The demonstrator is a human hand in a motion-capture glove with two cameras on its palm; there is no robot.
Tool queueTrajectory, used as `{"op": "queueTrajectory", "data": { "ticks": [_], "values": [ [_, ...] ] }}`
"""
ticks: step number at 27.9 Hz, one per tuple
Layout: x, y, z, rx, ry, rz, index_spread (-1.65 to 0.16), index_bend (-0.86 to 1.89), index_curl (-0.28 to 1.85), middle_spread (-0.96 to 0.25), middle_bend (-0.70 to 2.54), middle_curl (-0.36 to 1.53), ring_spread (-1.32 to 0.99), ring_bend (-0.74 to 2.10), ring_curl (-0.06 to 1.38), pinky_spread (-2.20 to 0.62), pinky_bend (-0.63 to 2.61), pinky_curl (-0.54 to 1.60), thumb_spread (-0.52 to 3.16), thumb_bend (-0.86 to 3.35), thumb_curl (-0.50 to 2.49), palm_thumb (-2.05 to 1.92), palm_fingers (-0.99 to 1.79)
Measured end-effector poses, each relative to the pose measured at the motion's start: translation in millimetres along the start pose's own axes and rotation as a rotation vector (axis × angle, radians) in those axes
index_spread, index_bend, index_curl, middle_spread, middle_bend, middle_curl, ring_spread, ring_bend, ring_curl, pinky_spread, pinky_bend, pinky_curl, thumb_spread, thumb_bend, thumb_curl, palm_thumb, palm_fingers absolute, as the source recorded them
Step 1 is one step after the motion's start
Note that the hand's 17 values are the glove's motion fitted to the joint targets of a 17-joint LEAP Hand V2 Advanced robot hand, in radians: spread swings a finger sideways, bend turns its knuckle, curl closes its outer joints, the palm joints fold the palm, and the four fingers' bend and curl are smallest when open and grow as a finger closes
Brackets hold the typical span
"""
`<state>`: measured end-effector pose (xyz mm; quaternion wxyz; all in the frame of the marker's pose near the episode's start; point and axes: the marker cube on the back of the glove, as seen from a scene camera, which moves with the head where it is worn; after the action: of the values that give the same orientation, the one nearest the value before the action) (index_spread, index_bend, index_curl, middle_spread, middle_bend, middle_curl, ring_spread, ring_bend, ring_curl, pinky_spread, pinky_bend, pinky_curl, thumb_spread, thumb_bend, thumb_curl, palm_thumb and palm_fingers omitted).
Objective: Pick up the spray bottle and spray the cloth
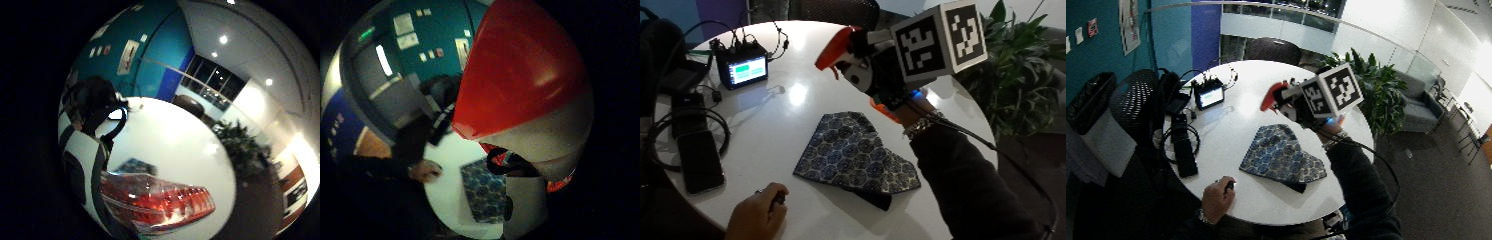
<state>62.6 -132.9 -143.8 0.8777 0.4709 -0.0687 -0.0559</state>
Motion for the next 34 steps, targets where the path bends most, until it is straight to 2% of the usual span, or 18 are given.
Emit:
{"op": "queueTrajectory", "data": {
  "ticks": [5,10,23,34],
  "values": [
    [-29.7,-12.1,14.1,0.115,-0.388,0.217,-0.29,0.19,0.57,-0.2,0.63,0.53,-0.2,0.79,0.47,-0.3,0.58,0.44,0.68,-0.03,0.68,0.83,1.4],
    [-54.4,-4.1,56.5,0.127,-0.626,0.374,-0.29,0.19,0.57,-0.2,0.63,0.53,-0.19,0.8,0.47,-0.3,0.59,0.44,0.69,-0.03,0.68,0.83,1.4],
    [-53.7,41.8,143.5,0.115,-0.794,0.611,-0.28,0.18,0.56,-0.18,0.63,0.53,-0.17,0.81,0.47,-0.28,0.59,0.44,0.75,-0.03,0.68,0.85,1.38],
    [-58.5,39.5,143.3,0.124,-0.762,0.545,-0.28,0.18,0.55,-0.17,0.63,0.53,-0.16,0.81,0.47,-0.28,0.59,0.44,0.78,-0.03,0.67,0.86,1.38]
  ]
}}
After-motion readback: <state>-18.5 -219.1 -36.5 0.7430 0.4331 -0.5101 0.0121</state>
